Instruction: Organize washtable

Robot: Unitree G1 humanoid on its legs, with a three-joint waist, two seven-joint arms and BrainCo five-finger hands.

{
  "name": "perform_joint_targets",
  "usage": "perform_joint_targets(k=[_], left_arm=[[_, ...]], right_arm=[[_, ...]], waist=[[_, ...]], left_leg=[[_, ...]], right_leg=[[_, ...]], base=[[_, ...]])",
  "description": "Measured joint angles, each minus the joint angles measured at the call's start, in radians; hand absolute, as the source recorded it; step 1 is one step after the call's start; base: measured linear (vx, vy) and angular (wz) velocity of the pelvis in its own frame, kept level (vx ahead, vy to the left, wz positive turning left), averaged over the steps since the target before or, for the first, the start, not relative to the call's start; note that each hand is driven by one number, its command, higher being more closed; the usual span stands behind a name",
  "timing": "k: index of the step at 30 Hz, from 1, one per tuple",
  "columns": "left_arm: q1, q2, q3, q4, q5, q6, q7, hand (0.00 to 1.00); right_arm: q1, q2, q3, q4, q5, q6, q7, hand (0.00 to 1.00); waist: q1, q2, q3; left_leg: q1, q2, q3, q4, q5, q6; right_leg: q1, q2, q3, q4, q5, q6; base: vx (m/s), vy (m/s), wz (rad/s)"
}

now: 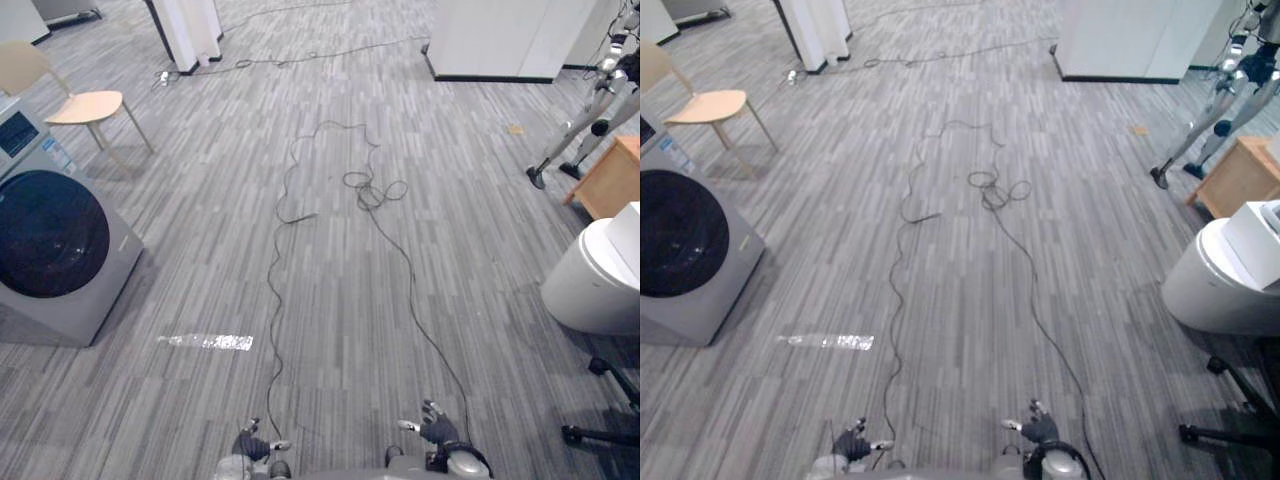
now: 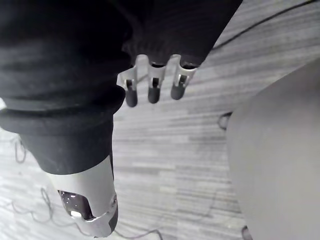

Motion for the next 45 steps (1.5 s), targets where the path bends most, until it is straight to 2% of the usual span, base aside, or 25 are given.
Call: perform_joint_targets(k=[4, 7, 9, 10, 11, 13, 15, 18, 20, 22, 25, 27, 29, 31, 33, 34, 35, 36, 37, 38, 39, 40, 42, 43, 45], left_arm=[[-0.005, 0.019, 0.004, -0.001, -0.019, 0.0, -0.001, 0.0], [-0.011, 0.03, 0.004, -0.003, -0.025, 0.0, -0.001, 0.0], [-0.012, 0.023, 0.01, -0.002, -0.028, 0.001, 0.0, 0.0], [-0.018, 0.014, 0.032, -0.002, -0.029, 0.002, 0.001, 0.0], [-0.02, 0.004, 0.038, -0.001, -0.032, 0.002, 0.002, 0.0], [-0.026, 0.005, 0.038, 0.003, -0.035, 0.003, 0.001, 0.0], [-0.05, 0.006, 0.03, 0.021, -0.036, 0.005, -0.001, 0.0], [-0.059, 0.002, 0.033, 0.026, -0.038, 0.004, -0.001, 0.0], [-0.046, -0.032, 0.055, 0.029, -0.037, 0.001, -0.001, 0.0], [-0.044, -0.052, 0.084, 0.013, -0.036, 0.0, -0.001, 0.0], [-0.036, -0.075, 0.139, -0.047, -0.04, 0.0, 0.0, 0.0], [-0.037, -0.087, 0.149, -0.089, -0.043, -0.007, 0.001, 0.0], [-0.038, -0.099, 0.148, -0.112, -0.047, -0.016, 0.0, 0.0], [-0.04, -0.102, 0.148, -0.141, -0.068, -0.03, 0.0, 0.0], [-0.043, -0.101, 0.148, -0.162, -0.086, -0.042, 0.0, 0.0], [-0.041, -0.104, 0.143, -0.165, -0.108, -0.049, 0.001, 0.0], [-0.044, -0.101, 0.134, -0.16, -0.125, -0.053, 0.0, 0.0], [-0.044, -0.102, 0.134, -0.155, -0.131, -0.054, 0.001, 0.0], [-0.045, -0.085, 0.137, -0.149, -0.14, -0.051, 0.002, 0.0], [-0.045, -0.076, 0.138, -0.147, -0.142, -0.051, 0.001, 0.0], [-0.045, -0.071, 0.138, -0.144, -0.143, -0.051, 0.001, 0.0], [-0.049, -0.059, 0.132, -0.13, -0.142, -0.05, 0.001, 0.0], [-0.061, -0.042, 0.105, -0.098, -0.14, -0.04, 0.002, 0.0], [-0.061, -0.044, 0.105, -0.092, -0.138, -0.032, 0.002, 0.0], [-0.057, -0.058, 0.104, -0.068, -0.133, -0.025, 0.002, 0.0]], right_arm=[[-0.004, 0.023, -0.044, 0.017, 0.037, 0.008, 0.0, 0.0], [-0.001, 0.041, -0.079, -0.003, 0.037, 0.015, 0.0, 0.0], [0.007, 0.042, -0.086, -0.012, 0.037, 0.018, 0.001, 0.0], [0.004, 0.033, -0.092, -0.019, 0.036, 0.019, 0.005, 0.0], [0.002, 0.027, -0.099, -0.03, 0.039, 0.016, 0.006, 0.0], [-0.008, 0.02, -0.1, -0.034, 0.039, 0.015, 0.006, 0.0], [-0.008, 0.026, -0.098, -0.036, 0.04, 0.013, 0.006, 0.0], [-0.002, 0.029, -0.107, -0.044, 0.043, 0.01, 0.006, 0.0], [0.001, 0.006, -0.112, -0.058, 0.041, 0.008, 0.016, 0.0], [-0.007, 0.003, -0.113, -0.067, 0.037, 0.008, 0.018, 0.0], [0.0, 0.01, -0.085, -0.099, 0.036, 0.012, 0.017, 0.0], [0.015, 0.014, -0.07, -0.124, 0.036, 0.012, 0.013, 0.0], [0.017, 0.021, -0.071, -0.135, 0.036, 0.012, 0.011, 0.0], [0.016, 0.021, -0.065, -0.133, 0.035, 0.017, 0.01, 0.0], [0.013, 0.025, -0.05, -0.13, 0.032, 0.019, 0.011, 0.0], [0.018, 0.03, -0.05, -0.123, 0.029, 0.018, 0.011, 0.0], [0.009, 0.022, -0.048, -0.1, 0.024, 0.015, 0.011, 0.0], [-0.004, 0.024, -0.035, -0.078, 0.022, 0.016, 0.011, 0.0], [-0.016, 0.042, -0.032, -0.059, 0.008, 0.016, 0.013, 0.0], [-0.014, 0.048, -0.036, -0.052, -0.005, 0.015, 0.015, 0.0], [-0.013, 0.049, -0.038, -0.047, -0.006, 0.015, 0.016, 0.0], [-0.01, 0.052, -0.048, -0.039, -0.011, 0.019, 0.016, 0.0], [-0.005, 0.056, -0.055, -0.051, -0.027, 0.017, 0.02, 0.0], [-0.003, 0.053, -0.054, -0.056, -0.028, 0.016, 0.02, 0.0], [0.005, 0.045, -0.05, -0.099, -0.036, 0.008, 0.021, 0.0]], waist=[[0.016, -0.029, 0.018], [0.016, -0.062, 0.035], [0.014, -0.065, 0.04], [0.013, -0.046, 0.044], [0.011, -0.015, 0.067], [0.009, -0.002, 0.069], [0.005, -0.016, 0.077], [-0.019, -0.046, 0.084], [-0.014, 0.0, 0.072], [-0.012, 0.03, 0.073], [-0.008, 0.04, 0.095], [0.017, 0.033, 0.113], [0.038, 0.031, 0.114], [0.053, 0.033, 0.117], [0.071, 0.024, 0.121], [0.082, 0.028, 0.12], [0.101, 0.036, 0.116], [0.104, 0.029, 0.112], [0.092, 0.006, 0.099], [0.091, -0.02, 0.089], [0.092, -0.032, 0.087], [0.091, -0.054, 0.088], [0.087, -0.062, 0.089], [0.085, -0.06, 0.093], [0.067, -0.042, 0.101]], left_leg=[[0.012, -0.014, 0.028, 0.033, -0.045, 0.019], [-0.006, -0.062, 0.029, 0.11, -0.103, 0.048], [0.007, -0.088, 0.007, 0.104, -0.128, 0.068], [0.031, -0.081, 0.002, 0.081, -0.128, 0.07], [0.053, -0.045, -0.001, 0.075, -0.129, 0.069], [0.053, 0.018, -0.002, 0.079, -0.143, 0.05], [0.055, 0.053, -0.008, 0.077, -0.157, 0.03], [0.088, 0.032, -0.042, 0.082, -0.204, -0.014], [0.129, 0.077, -0.055, 0.1, -0.233, -0.032], [0.084, 0.102, -0.059, 0.222, -0.229, -0.038], [-0.1, 0.18, -0.068, 0.711, -0.205, -0.057], [-0.18, 0.199, -0.039, 0.968, -0.236, -0.016], [-0.263, 0.179, 0.01, 1.037, -0.255, 0.011], [-0.376, 0.144, 0.078, 0.964, -0.291, 0.041], [-0.446, 0.076, 0.102, 0.781, -0.289, 0.043], [-0.453, 0.018, 0.072, 0.554, -0.253, 0.003], [-0.472, -0.008, 0.028, 0.502, -0.15, 0.048], [-0.471, -0.031, 0.019, 0.504, -0.119, 0.094], [-0.458, -0.065, 0.014, 0.493, -0.138, 0.137], [-0.442, -0.094, 0.023, 0.497, -0.153, 0.179], [-0.424, -0.109, 0.028, 0.497, -0.165, 0.19], [-0.369, -0.139, 0.026, 0.492, -0.201, 0.208], [-0.25, -0.159, 0.011, 0.468, -0.265, 0.22], [-0.204, -0.161, 0.007, 0.454, -0.282, 0.219], [-0.023, -0.162, -0.002, 0.344, -0.298, 0.225]], right_leg=[[-0.014, -0.016, 0.024, 0.043, -0.039, 0.011], [-0.057, -0.076, 0.035, 0.165, -0.111, 0.024], [-0.069, -0.109, 0.027, 0.24, -0.132, -0.01], [-0.101, -0.108, -0.018, 0.335, -0.108, -0.049], [-0.152, -0.081, -0.057, 0.421, -0.094, -0.091], [-0.196, -0.003, -0.084, 0.38, -0.134, -0.088], [-0.244, 0.046, -0.111, 0.316, -0.125, -0.082], [-0.267, 0.032, -0.08, 0.289, -0.083, -0.072], [-0.284, 0.068, -0.095, 0.408, -0.169, -0.095], [-0.268, 0.074, -0.117, 0.447, -0.207, -0.123], [-0.144, 0.119, -0.122, 0.371, -0.236, -0.164], [-0.023, 0.142, -0.087, 0.303, -0.248, -0.184], [0.056, 0.143, -0.061, 0.244, -0.276, -0.186], [0.138, 0.134, -0.053, 0.182, -0.287, -0.182], [0.213, 0.103, -0.049, 0.117, -0.295, -0.169], [0.25, 0.086, -0.044, 0.084, -0.296, -0.168], [0.283, 0.088, -0.014, 0.054, -0.301, -0.176], [0.294, 0.079, 0.003, 0.052, -0.297, -0.171], [0.279, 0.039, 0.012, 0.089, -0.278, -0.146], [0.233, 0.006, 0.042, 0.195, -0.26, -0.117], [0.219, -0.004, 0.058, 0.256, -0.249, -0.099], [0.181, -0.01, 0.093, 0.42, -0.198, -0.036], [0.068, 0.014, 0.155, 0.775, -0.069, 0.057], [0.026, 0.018, 0.15, 0.874, -0.085, 0.043], [-0.122, 0.022, 0.075, 1.034, -0.183, -0.029]], base=[[-0.07, 0.026, -0.21], [-0.06, 0.073, 0.04], [0.02, 0.113, 0.06], [0.08, 0.057, -0.04], [0.11, 0.042, -0.08], [0.15, 0.005, -0.08], [0.27, -0.075, 0.07], [0.31, -0.133, 0.4], [0.44, -0.156, 0.27], [0.64, -0.167, 0.13], [0.57, -0.172, -0.11], [0.39, -0.049, -0.47], [0.37, 0.037, -0.32], [0.43, 0.146, -0.13], [0.44, 0.216, -0.21], [0.44, 0.283, -0.56], [0.46, 0.313, -0.65], [0.51, 0.359, -0.47], [0.69, 0.46, -0.09], [0.7, 0.46, 0.1], [0.7, 0.441, 0.25], [0.47, 0.277, 0.28], [0.62, 0.319, 0.19], [0.54, 0.258, -0.04], [0.47, 0.184, -0.09]])
